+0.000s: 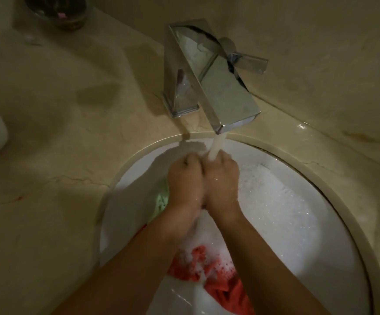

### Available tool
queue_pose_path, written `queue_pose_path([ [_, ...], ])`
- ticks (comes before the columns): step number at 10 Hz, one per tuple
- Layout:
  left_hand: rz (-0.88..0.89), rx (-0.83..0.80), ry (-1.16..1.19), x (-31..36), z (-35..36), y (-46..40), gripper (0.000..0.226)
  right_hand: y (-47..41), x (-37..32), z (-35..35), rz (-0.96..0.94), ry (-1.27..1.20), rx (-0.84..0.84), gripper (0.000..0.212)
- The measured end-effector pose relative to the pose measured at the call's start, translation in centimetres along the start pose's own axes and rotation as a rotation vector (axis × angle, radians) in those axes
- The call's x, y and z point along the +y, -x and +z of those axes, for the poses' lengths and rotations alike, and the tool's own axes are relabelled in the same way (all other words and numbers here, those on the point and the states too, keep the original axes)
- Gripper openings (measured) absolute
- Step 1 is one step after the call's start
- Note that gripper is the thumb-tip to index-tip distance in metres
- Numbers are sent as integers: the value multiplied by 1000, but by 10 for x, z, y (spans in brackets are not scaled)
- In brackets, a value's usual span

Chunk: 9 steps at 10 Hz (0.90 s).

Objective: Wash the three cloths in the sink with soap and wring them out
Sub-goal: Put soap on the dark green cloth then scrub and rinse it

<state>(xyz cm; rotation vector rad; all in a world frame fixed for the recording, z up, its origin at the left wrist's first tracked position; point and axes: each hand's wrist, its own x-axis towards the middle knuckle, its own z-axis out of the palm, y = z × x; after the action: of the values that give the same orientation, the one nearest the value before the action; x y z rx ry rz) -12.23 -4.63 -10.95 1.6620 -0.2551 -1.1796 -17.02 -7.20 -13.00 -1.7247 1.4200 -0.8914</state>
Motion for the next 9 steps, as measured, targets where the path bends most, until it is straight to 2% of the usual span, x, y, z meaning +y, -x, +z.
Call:
queue_pose_path([
  [1, -292, -76, 112, 3, -1, -2, 30, 4, 0, -5, -54, -70, 38, 35],
  [2, -399, -153, 199, 3, -5, 2, 25, 9, 5, -12, -15, -41, -3, 37],
  [3, -402, -104, 343, 0, -14, 2, 29, 9, 3, -32, 310, -442, 96, 18],
  [4, -413, -69, 472, -7, -24, -1, 25, 15, -9, -51, 328, -584, 141, 27],
  [5, -518, -153, 602, -10, -22, 2, 44, 30, -22, -53, 192, -615, -13, 25],
  [6, -531, -219, 744, -6, -22, 4, 54, 29, -20, -54, 186, -737, -95, 24],
  [7, -375, -298, 679, -3, -19, 11, 55, 25, -8, -42, 75, -275, -29, 16],
  [8, -113, -288, 503, -9, -10, 18, 42, 34, -4, -23, -96, 58, -74, 38],
  [9, 88, -114, 265, -12, -5, 12, 18, 35, -12, -18, 16, -33, -72, 28],
])
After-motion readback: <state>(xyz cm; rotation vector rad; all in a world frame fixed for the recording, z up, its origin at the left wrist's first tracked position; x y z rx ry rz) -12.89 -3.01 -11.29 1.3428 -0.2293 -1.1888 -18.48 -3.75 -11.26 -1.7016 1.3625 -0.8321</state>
